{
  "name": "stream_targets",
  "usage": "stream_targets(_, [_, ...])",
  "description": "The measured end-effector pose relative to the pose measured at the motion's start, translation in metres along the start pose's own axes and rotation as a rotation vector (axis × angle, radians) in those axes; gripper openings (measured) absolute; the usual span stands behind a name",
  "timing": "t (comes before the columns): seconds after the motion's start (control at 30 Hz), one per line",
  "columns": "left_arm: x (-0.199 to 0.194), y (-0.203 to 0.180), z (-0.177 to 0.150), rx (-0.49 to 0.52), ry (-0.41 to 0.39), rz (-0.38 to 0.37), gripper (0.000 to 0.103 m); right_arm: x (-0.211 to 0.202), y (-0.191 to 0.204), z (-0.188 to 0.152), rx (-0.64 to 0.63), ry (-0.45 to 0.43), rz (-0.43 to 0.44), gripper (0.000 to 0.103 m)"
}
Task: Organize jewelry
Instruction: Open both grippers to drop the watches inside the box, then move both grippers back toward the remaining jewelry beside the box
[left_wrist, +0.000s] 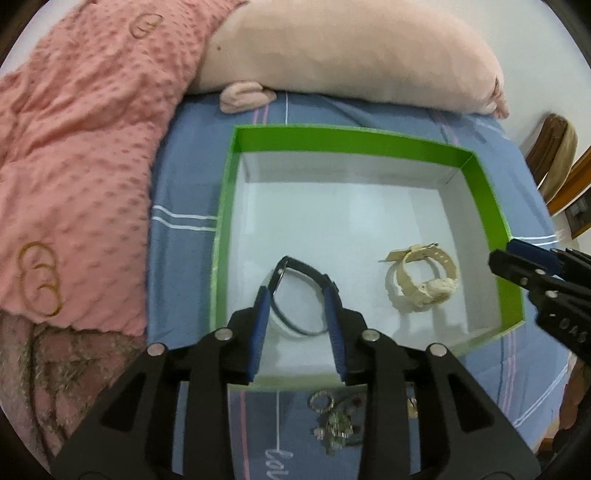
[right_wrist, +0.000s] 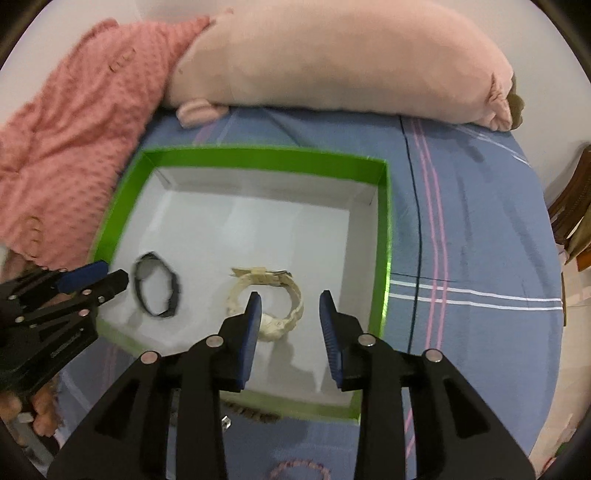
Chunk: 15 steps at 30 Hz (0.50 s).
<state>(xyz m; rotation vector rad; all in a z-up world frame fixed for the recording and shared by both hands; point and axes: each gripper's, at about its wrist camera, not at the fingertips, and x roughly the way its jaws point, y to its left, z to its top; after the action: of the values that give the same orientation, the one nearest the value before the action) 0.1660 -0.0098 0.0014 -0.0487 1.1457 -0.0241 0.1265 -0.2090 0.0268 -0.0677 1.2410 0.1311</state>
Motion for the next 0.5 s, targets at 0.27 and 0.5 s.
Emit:
stream_targets(0.27, [-0.053, 0.021, -0.048, -0.027, -0.045, 0.01, 0.044, -0.063, 0.002, -0.058, -0.076, -0.015, 0.16, 0.033])
stream_targets(0.5, [-0.016, 0.006, -0.102, 0.028, 0.102, -0.035, 0.038, -0.015, 0.002, -0.111, -0.065, 0.159, 0.092, 0.033])
